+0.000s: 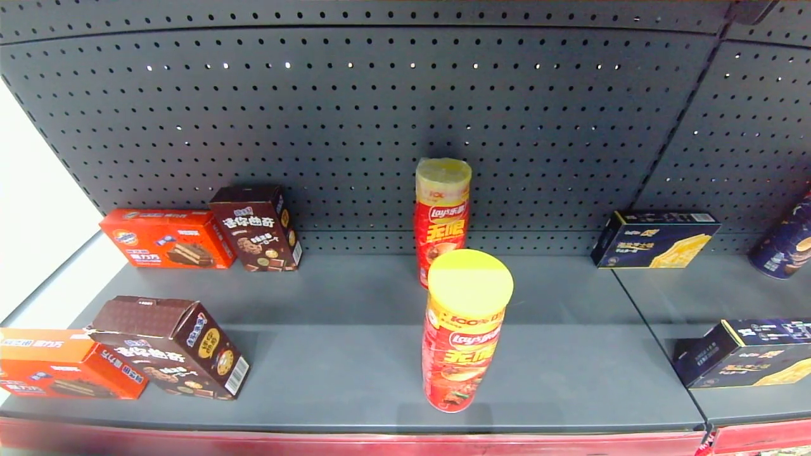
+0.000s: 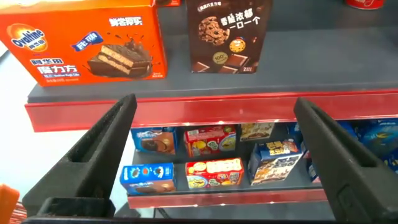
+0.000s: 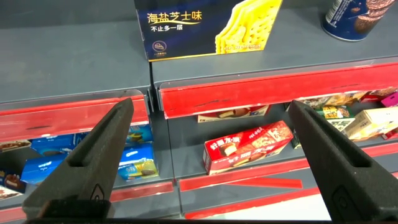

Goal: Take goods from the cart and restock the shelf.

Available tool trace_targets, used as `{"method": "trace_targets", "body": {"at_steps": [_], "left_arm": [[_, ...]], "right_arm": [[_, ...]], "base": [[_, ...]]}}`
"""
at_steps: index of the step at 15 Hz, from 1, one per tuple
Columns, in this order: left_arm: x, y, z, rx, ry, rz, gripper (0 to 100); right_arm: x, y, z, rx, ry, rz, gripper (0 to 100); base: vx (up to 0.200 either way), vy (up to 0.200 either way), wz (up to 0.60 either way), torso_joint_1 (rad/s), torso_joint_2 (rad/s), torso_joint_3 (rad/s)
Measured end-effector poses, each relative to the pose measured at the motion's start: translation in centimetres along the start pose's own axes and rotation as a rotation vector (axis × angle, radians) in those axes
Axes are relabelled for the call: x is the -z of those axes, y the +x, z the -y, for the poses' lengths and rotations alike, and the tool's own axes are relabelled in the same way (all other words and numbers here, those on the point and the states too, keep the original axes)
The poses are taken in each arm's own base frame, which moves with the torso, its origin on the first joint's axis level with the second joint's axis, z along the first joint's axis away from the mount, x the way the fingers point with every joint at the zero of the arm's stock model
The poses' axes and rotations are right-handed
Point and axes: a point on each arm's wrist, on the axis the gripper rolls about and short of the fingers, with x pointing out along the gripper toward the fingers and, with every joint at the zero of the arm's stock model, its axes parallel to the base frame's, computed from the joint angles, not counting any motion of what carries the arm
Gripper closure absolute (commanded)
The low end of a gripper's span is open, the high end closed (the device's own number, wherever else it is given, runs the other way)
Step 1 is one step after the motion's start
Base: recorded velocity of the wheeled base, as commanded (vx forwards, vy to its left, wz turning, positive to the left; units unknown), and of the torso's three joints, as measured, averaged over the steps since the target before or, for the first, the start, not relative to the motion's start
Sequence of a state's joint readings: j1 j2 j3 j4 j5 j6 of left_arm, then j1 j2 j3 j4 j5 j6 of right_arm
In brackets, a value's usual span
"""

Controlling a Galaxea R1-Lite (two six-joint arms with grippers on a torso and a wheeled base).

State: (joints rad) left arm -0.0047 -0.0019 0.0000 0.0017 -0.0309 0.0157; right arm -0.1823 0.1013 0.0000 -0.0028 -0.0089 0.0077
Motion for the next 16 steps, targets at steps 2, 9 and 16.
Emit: {"method": "trace_targets", "body": {"at_steps": [2, 9, 16], "left_arm": [[0.0, 0.0, -0.01, -0.003, -0.002, 0.0, 0], [-0.02, -0.01, -0.21, -0.097, -0.012, 0.0, 0], [-0.02, 0.0, -0.12, -0.054, -0.023, 0.001, 0]], "right_arm": [[0.0, 0.0, 0.0, 0.0, 0.0, 0.0, 0], [-0.01, 0.0, 0.0, 0.001, 0.001, 0.002, 0], [-0.01, 0.0, 0.11, -0.096, -0.02, -0.001, 0]], "base": [[0.0, 0.0, 0.0, 0.0, 0.0, 0.0], [0.0, 0.0, 0.0, 0.0, 0.0, 0.0], [0.0, 0.0, 0.0, 0.0, 0.0, 0.0]]}}
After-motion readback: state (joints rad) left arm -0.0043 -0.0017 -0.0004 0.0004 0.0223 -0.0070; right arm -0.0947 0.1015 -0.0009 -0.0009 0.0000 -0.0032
